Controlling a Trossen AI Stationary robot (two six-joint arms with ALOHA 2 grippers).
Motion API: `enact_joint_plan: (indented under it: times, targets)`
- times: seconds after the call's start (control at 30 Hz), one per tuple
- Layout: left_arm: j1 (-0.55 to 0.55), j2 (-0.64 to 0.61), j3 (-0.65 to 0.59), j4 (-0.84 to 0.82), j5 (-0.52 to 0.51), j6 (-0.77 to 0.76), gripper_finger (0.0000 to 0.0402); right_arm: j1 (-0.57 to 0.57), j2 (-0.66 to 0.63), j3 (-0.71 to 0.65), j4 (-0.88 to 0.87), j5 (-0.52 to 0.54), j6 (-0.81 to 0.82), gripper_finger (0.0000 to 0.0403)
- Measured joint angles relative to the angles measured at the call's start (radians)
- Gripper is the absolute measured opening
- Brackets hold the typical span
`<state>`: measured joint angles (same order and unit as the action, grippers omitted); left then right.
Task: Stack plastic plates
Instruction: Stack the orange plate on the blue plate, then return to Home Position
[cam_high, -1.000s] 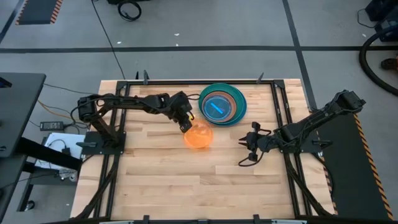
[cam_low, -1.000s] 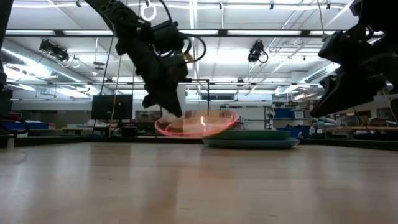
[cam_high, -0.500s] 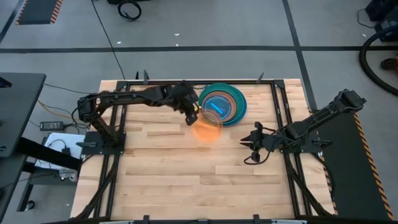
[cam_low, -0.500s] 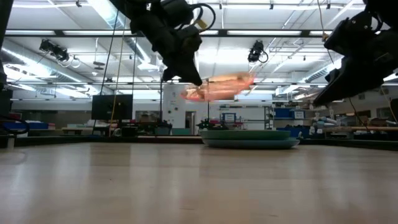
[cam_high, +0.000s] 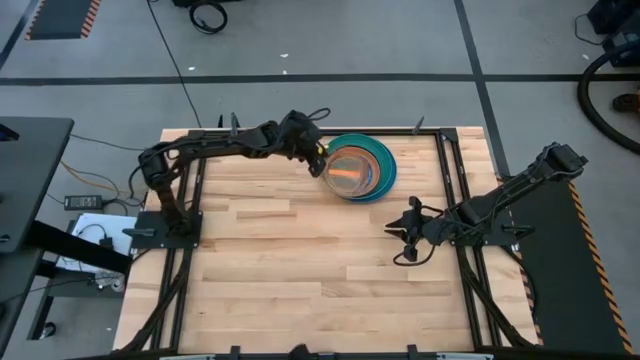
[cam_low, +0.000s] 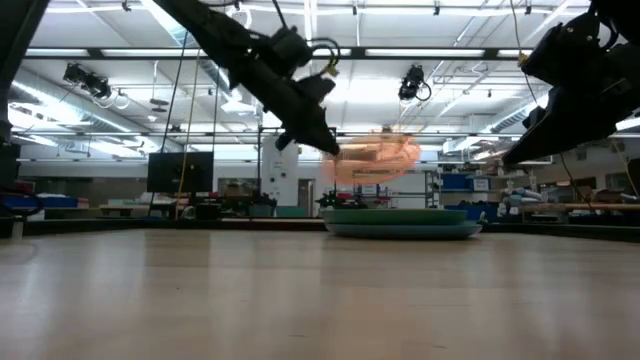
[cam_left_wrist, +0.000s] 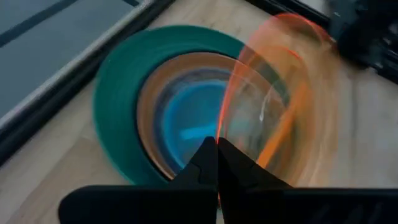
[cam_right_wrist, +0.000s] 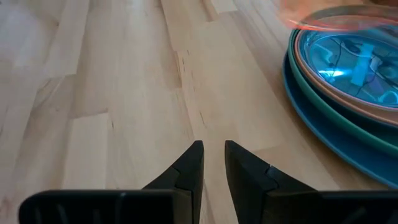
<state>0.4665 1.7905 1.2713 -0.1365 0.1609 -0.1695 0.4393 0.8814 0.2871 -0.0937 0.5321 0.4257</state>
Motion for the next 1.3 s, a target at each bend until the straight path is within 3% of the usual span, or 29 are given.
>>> enact_joint_plan:
  times: [0.27,0.47,0.77,0.87,1.1,1.3]
  targets:
    - [0.048,0.161,0.118,0.031,0.028,-0.004,0.0,-0.001,0.0,0.0,0.038,0.002,-0.036,0.0075]
    - [0.038,0.289,0.304,-0.174,0.043,0.037,0.0,-0.001,0.0,0.0,0.042,-0.001,-0.034,0.0075]
    - [0.041,0.312,0.348,-0.248,0.038,0.051,0.0007,0.008,0.0,0.0,0.056,-0.02,-0.033,0.0075]
    - [0.035,0.312,0.348,-0.245,0.037,0.052,0.0036,0.013,0.0,0.0,0.058,-0.021,-0.033,0.0075]
    - [0.033,0.312,0.348,-0.238,0.017,0.069,0.0146,0.013,0.0,0.0,0.057,-0.021,-0.027,0.0075]
    - [-0.016,0.255,0.341,-0.249,-0.048,0.158,0.017,0.013,0.0,0.0,0.053,-0.036,-0.017,0.0075]
